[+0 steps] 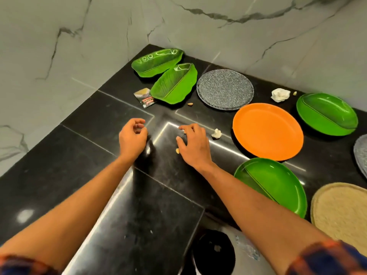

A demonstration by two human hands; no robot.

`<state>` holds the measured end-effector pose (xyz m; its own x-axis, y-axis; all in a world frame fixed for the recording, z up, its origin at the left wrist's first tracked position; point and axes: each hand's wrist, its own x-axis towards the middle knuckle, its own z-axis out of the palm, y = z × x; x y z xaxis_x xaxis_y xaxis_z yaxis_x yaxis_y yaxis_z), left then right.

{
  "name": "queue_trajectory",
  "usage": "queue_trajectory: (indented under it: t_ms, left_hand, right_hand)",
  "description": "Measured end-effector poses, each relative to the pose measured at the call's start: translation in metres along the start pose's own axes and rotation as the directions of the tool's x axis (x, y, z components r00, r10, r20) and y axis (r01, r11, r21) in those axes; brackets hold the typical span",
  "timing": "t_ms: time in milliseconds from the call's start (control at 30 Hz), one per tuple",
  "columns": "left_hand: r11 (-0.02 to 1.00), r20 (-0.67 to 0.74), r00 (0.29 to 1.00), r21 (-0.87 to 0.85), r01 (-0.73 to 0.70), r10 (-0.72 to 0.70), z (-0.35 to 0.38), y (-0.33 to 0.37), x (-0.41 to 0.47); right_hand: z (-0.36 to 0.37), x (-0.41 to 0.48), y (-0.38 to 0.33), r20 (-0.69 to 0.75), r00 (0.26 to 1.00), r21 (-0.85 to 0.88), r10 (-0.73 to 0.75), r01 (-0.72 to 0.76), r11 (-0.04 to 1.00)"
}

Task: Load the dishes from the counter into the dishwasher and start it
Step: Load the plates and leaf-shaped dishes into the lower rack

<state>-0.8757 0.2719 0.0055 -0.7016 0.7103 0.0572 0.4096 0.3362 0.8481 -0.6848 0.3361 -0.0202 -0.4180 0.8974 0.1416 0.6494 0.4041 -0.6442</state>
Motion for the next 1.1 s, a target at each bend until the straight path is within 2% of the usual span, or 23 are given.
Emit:
queue_trajectory:
  t_ms: [267,367,500,600,767,867,967,1100]
  left_hand:
    - [0.999,0.015,0.999,-0.033,-0.04,0.04,0.037,-0.001,0.127]
    - [0.985,0.037,0.988,0.081,-0.15,0.147,0.049,-0.007,0.175]
    - [0.86,0.168,0.935,0.368,-0.353,0.312,0.06,-0.005,0.223]
    - [0.782,0.213,0.911,0.468,-0.412,0.352,0.07,0.004,0.246]
    - [0.742,0.258,0.902,0.513,-0.432,0.346,0.078,0.009,0.27]
    - [0.676,0.269,0.884,0.57,-0.467,0.383,0.078,0.01,0.277]
    - [0.605,0.261,0.838,0.594,-0.53,0.478,0.07,0.008,0.276]
    - [0.537,0.176,0.77,0.622,-0.57,0.614,0.041,0.01,0.267]
  right_hand:
    - [0.017,0.04,0.006,-0.085,0.996,-0.217,0.04,-0.058,0.974]
    - [0.021,0.042,0.009,-0.113,0.992,-0.231,0.052,-0.078,0.97]
    - [0.025,0.044,0.01,-0.126,0.991,-0.26,0.049,-0.08,0.962]
    - [0.026,0.045,0.013,-0.134,0.989,-0.268,0.054,-0.088,0.959]
    - [0.03,0.044,0.015,-0.151,0.987,-0.264,0.059,-0.097,0.96]
    - [0.03,0.046,0.015,-0.145,0.987,-0.268,0.061,-0.099,0.958]
    - [0.028,0.046,0.015,-0.138,0.989,-0.269,0.057,-0.093,0.959]
    - [0.027,0.047,0.015,-0.136,0.989,-0.271,0.049,-0.084,0.959]
